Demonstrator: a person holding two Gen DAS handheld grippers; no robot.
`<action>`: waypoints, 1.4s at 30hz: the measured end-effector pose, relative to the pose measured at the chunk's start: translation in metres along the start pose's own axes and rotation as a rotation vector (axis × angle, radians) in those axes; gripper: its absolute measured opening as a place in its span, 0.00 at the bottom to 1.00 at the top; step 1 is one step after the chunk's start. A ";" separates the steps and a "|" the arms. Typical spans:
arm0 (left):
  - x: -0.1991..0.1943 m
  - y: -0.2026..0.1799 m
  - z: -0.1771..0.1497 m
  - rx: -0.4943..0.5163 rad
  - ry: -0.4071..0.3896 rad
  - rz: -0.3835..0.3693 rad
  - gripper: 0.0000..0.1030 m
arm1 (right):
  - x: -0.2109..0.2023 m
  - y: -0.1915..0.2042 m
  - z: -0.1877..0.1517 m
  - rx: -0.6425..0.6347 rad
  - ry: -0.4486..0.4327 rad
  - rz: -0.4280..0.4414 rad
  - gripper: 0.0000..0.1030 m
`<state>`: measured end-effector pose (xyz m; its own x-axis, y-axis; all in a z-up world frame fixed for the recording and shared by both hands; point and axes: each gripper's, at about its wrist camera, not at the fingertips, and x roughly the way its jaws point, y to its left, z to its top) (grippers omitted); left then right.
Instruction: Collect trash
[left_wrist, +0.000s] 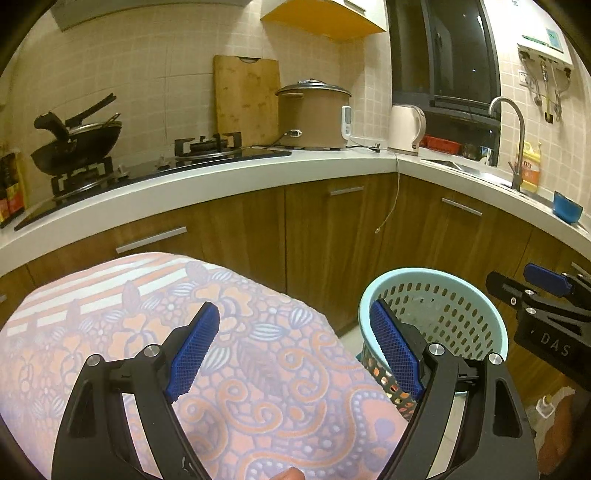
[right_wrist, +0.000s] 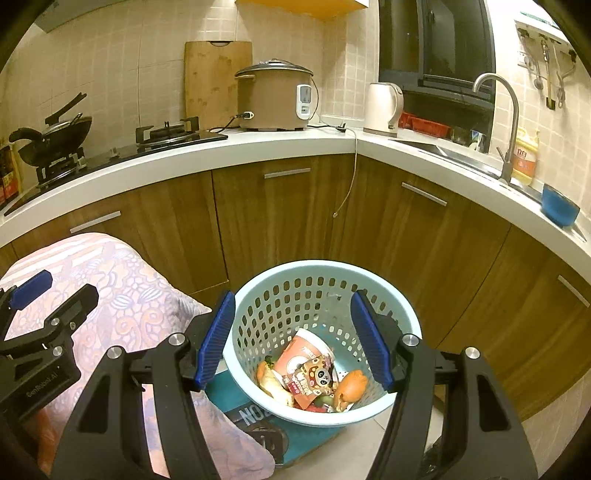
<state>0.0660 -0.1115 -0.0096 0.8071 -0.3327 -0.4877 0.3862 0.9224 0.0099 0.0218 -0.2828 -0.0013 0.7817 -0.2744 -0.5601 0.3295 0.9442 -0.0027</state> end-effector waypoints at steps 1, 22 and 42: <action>0.000 0.000 0.000 0.001 0.001 -0.001 0.79 | 0.001 0.000 0.000 0.001 0.001 0.000 0.59; 0.003 0.001 -0.001 -0.010 0.012 -0.005 0.79 | 0.005 -0.001 -0.002 -0.005 0.010 0.011 0.59; 0.002 0.000 -0.001 -0.009 0.009 0.002 0.79 | 0.005 0.001 -0.001 -0.023 0.007 0.012 0.59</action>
<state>0.0676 -0.1117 -0.0115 0.8035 -0.3295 -0.4958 0.3809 0.9246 0.0028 0.0255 -0.2825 -0.0051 0.7820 -0.2619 -0.5656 0.3078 0.9513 -0.0150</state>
